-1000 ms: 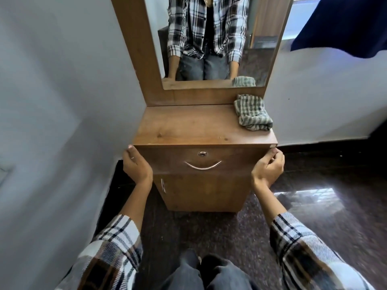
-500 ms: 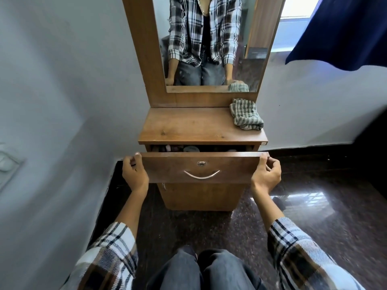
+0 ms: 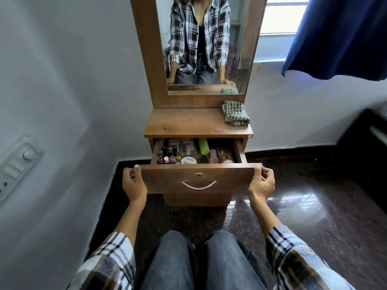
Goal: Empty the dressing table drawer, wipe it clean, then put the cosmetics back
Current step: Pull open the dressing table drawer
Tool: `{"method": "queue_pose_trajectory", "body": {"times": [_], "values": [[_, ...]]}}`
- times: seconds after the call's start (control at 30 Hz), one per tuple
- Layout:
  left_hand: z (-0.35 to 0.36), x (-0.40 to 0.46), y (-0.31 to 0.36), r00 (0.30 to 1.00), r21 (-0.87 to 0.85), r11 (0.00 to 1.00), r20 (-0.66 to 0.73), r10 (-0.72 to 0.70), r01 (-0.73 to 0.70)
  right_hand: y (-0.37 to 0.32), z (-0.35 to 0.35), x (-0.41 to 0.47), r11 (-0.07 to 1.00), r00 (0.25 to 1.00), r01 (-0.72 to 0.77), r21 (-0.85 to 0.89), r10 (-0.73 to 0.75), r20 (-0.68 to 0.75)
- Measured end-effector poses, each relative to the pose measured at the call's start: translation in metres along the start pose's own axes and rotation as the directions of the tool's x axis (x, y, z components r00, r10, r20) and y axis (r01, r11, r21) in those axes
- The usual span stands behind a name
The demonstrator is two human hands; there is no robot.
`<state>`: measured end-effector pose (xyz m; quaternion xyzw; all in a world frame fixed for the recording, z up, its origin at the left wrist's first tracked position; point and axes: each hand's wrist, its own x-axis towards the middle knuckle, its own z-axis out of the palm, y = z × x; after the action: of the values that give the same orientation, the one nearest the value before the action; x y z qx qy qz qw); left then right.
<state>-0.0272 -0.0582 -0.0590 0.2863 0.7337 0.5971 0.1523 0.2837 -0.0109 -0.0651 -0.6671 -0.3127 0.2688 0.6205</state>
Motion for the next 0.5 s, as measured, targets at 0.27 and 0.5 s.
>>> {"method": "queue_pose_trajectory", "body": {"times": [0.27, 0.5], "values": [[-0.031, -0.029, -0.004, 1.000, -0.010, 1.000, 0.002, 0.000, 0.000, 0.004, -0.032, -0.027, 1.000, 1.000, 0.016, 0.004, -0.017, 0.024], [-0.050, -0.050, -0.005, 1.000, -0.015, 1.000, 0.003, -0.009, 0.009, 0.007, -0.052, -0.046, 1.000, 1.000, 0.010, 0.018, -0.010, 0.028]]}}
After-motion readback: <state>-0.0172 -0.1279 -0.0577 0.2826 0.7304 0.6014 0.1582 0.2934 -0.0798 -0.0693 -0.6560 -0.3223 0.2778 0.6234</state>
